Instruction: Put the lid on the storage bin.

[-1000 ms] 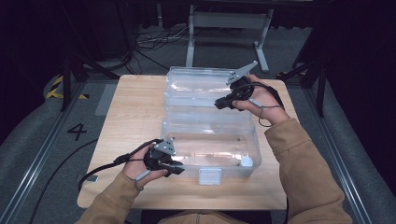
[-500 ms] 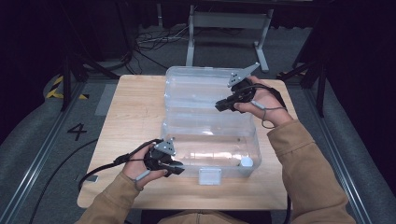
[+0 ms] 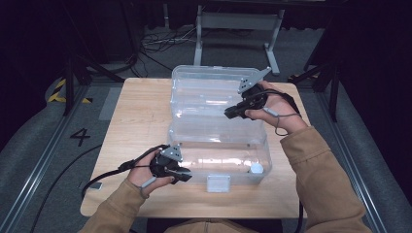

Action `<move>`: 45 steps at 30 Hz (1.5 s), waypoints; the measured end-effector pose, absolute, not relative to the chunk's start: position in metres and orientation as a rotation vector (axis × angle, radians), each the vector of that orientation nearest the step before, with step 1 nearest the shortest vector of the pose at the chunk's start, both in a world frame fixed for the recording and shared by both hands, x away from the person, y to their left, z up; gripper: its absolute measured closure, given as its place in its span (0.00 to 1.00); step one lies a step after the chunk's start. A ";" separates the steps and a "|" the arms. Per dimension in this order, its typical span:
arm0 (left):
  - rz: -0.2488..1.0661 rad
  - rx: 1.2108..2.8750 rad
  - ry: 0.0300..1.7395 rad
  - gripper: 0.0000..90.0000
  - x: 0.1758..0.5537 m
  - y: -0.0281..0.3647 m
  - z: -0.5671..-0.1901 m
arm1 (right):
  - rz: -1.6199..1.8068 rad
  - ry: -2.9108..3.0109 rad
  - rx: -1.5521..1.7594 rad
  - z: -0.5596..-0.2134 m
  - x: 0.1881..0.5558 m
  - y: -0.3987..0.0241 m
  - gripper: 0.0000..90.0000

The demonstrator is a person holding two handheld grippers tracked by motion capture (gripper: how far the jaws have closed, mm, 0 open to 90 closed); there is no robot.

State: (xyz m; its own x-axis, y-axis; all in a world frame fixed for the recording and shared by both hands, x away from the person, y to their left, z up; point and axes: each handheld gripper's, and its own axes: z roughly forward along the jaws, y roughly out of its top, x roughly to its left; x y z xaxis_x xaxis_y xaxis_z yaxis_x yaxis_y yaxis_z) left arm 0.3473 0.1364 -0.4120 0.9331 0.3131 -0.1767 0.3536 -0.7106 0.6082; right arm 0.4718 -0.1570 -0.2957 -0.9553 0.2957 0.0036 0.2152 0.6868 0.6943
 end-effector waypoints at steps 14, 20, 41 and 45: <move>-0.079 2.411 0.473 0.84 0.347 0.136 -0.412 | 1.118 2.794 0.386 -0.294 0.462 -0.158 0.94; -0.079 2.410 0.474 0.84 0.347 0.136 -0.412 | 1.114 2.797 0.370 -0.293 0.459 -0.158 0.95; -0.081 2.409 0.476 0.84 0.347 0.136 -0.412 | 1.100 2.807 0.333 -0.293 0.446 -0.159 0.95; -0.079 2.410 0.475 0.84 0.347 0.137 -0.412 | 1.099 2.808 0.329 -0.293 0.443 -0.159 0.95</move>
State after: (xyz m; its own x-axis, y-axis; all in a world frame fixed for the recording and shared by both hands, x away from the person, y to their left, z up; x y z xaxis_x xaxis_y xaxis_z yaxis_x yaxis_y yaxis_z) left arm 0.3472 0.1365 -0.4123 0.9319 0.3163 -0.1778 0.3567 -0.7087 0.6087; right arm 0.4432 -0.1585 -0.2928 -0.9707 0.2393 -0.0216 0.1612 0.7149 0.6804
